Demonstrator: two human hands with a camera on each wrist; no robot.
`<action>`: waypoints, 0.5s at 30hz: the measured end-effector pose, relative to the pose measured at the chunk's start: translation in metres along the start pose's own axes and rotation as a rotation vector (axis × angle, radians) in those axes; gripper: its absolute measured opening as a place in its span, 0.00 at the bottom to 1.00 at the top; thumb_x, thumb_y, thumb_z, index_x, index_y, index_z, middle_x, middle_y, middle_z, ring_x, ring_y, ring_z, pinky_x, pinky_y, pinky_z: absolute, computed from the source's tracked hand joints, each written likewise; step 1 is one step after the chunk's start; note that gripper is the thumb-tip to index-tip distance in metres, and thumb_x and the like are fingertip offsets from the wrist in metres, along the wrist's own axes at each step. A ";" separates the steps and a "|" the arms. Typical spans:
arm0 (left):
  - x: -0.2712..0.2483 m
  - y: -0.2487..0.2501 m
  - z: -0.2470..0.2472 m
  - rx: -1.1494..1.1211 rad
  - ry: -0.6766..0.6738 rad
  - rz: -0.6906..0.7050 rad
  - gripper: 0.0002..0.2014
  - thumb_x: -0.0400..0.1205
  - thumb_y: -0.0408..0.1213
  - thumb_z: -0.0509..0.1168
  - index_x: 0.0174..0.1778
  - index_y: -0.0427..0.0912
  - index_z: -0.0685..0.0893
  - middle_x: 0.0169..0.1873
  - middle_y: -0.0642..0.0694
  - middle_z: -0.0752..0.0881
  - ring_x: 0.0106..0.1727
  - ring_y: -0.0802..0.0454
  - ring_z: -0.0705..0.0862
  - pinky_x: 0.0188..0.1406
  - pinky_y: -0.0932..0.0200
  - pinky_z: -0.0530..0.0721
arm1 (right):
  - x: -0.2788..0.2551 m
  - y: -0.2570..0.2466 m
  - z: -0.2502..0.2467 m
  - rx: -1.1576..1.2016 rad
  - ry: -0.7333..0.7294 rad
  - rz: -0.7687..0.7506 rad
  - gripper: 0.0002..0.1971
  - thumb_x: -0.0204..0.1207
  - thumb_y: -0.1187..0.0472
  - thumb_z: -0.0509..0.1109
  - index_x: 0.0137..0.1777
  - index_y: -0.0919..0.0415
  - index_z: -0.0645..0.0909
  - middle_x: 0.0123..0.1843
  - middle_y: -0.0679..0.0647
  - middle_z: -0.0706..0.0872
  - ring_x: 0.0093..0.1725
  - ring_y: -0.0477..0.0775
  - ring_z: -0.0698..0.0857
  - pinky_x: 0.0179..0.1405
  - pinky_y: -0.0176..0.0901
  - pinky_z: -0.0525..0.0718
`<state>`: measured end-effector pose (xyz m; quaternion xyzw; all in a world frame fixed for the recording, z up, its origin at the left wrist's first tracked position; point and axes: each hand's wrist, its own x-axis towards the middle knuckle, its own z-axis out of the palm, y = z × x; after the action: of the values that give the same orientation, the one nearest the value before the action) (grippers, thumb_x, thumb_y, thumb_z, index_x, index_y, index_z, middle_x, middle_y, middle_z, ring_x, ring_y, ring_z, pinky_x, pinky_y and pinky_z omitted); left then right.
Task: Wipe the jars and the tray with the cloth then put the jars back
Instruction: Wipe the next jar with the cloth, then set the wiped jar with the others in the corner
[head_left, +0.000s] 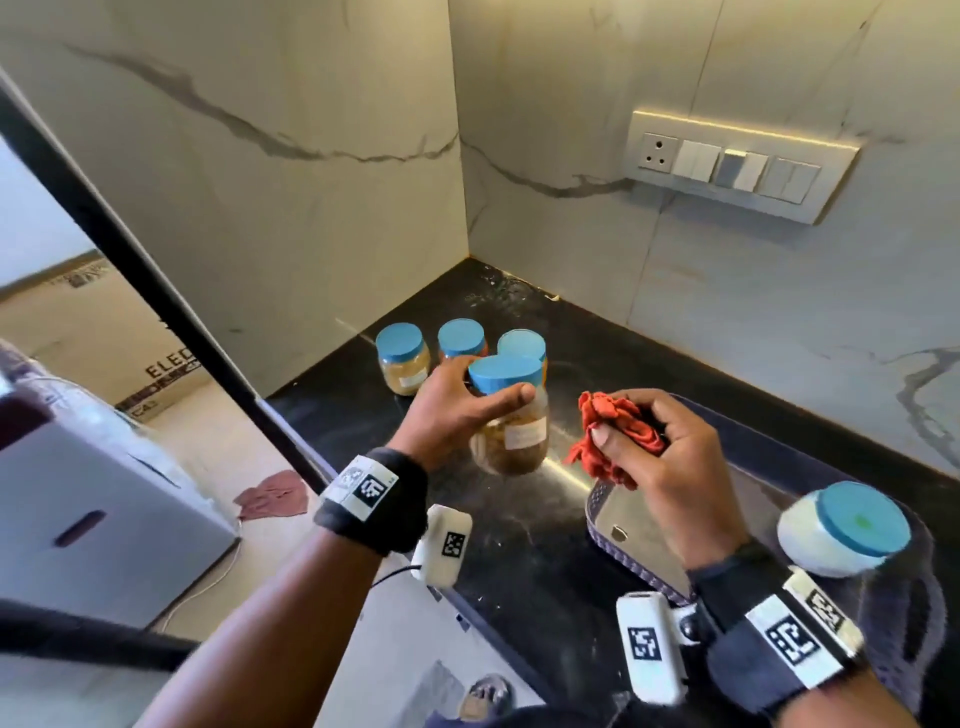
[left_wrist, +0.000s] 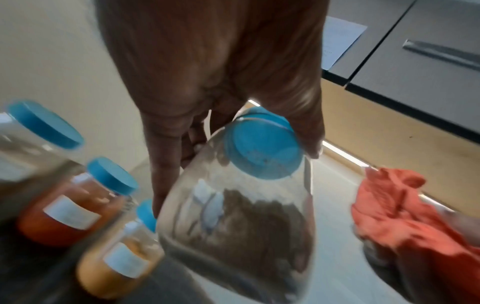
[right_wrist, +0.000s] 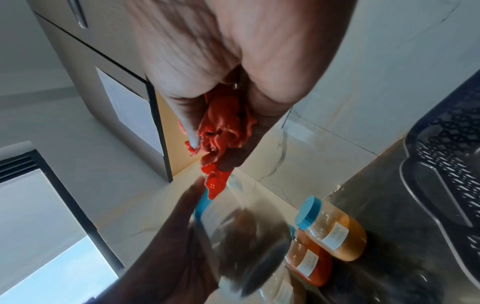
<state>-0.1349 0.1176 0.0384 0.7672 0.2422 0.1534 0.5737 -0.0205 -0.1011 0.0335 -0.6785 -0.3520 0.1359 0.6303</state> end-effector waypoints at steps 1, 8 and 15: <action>-0.001 -0.006 -0.012 0.023 -0.010 -0.013 0.16 0.79 0.46 0.78 0.61 0.53 0.84 0.56 0.56 0.92 0.57 0.66 0.91 0.58 0.65 0.89 | 0.002 0.004 0.002 0.003 0.002 0.016 0.10 0.76 0.62 0.79 0.55 0.51 0.87 0.50 0.48 0.92 0.52 0.52 0.91 0.52 0.57 0.92; 0.026 -0.047 -0.068 0.565 0.017 -0.038 0.30 0.73 0.56 0.83 0.65 0.47 0.83 0.56 0.55 0.88 0.54 0.61 0.87 0.49 0.69 0.83 | 0.001 0.018 0.031 0.005 0.029 0.008 0.10 0.76 0.65 0.79 0.55 0.54 0.87 0.48 0.44 0.91 0.50 0.49 0.91 0.49 0.45 0.92; 0.057 -0.076 -0.083 0.911 0.026 -0.096 0.38 0.70 0.64 0.80 0.70 0.45 0.80 0.60 0.46 0.78 0.58 0.52 0.75 0.57 0.54 0.80 | 0.005 0.026 0.039 -0.031 0.037 0.017 0.11 0.75 0.66 0.79 0.54 0.53 0.87 0.48 0.41 0.91 0.49 0.44 0.90 0.45 0.33 0.88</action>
<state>-0.1448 0.2326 -0.0120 0.9272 0.3275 0.0144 0.1813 -0.0330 -0.0671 0.0034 -0.6935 -0.3365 0.1230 0.6251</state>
